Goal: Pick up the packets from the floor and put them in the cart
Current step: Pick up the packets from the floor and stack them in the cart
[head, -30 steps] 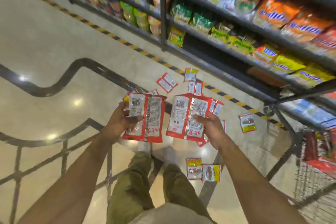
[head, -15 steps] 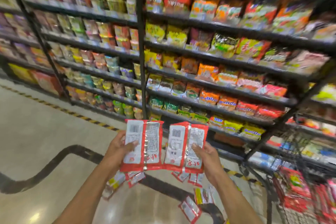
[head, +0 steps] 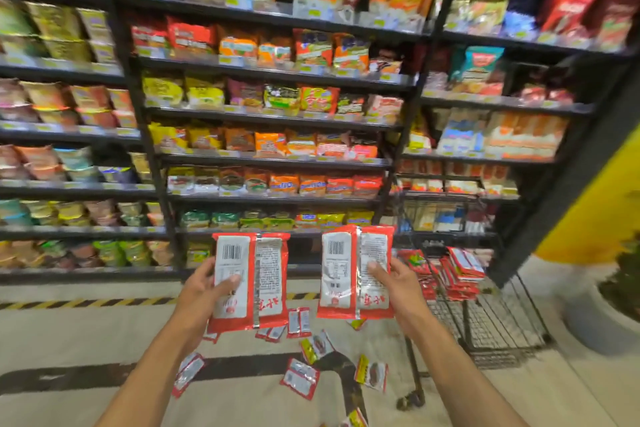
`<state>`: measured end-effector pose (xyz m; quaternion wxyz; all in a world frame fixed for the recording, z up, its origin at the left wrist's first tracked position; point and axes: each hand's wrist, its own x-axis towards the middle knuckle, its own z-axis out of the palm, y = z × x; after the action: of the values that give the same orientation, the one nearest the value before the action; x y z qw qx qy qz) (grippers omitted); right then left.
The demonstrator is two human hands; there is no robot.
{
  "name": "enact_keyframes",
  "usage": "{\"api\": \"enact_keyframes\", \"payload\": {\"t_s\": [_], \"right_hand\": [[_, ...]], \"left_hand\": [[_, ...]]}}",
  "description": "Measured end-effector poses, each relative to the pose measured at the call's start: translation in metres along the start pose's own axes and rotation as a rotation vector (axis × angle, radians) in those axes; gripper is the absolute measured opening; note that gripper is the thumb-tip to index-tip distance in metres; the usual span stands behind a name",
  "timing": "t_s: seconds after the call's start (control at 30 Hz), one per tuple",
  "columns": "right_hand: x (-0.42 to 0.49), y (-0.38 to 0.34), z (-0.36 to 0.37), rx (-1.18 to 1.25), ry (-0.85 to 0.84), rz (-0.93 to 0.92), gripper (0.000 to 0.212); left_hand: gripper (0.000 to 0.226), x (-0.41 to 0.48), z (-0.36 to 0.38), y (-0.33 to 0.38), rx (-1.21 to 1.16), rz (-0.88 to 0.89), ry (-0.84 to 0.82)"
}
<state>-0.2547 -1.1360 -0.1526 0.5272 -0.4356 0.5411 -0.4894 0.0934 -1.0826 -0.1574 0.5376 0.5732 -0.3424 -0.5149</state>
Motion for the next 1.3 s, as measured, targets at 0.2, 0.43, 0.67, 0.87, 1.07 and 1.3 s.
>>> {"api": "enact_keyframes", "payload": {"t_s": [0.2,0.43,0.67,0.87,1.07,1.3], "right_hand": [[-0.043,0.000,-0.095,0.032,0.135,-0.007,0.031],[-0.060,0.016,-0.229,0.079,0.292,0.003,0.076],[-0.053,0.025,-0.397,0.062,0.369,0.032,0.031],[-0.026,0.015,-0.509,0.078,0.349,0.023,0.028],[0.029,0.016,-0.575,0.069,0.361,0.079,0.028],[0.130,0.032,-0.612,0.020,0.421,0.159,0.030]], "left_hand": [[0.041,-0.015,0.082,-0.015,0.031,-0.012,-0.131],[0.041,-0.031,0.215,-0.046,0.052,-0.067,-0.252],[0.032,-0.049,0.364,-0.088,0.029,-0.143,-0.232],[0.033,-0.050,0.480,-0.109,0.053,-0.150,-0.203],[0.041,-0.026,0.557,-0.117,0.081,-0.161,-0.181],[0.037,0.054,0.623,-0.136,0.086,-0.172,-0.166]]}}
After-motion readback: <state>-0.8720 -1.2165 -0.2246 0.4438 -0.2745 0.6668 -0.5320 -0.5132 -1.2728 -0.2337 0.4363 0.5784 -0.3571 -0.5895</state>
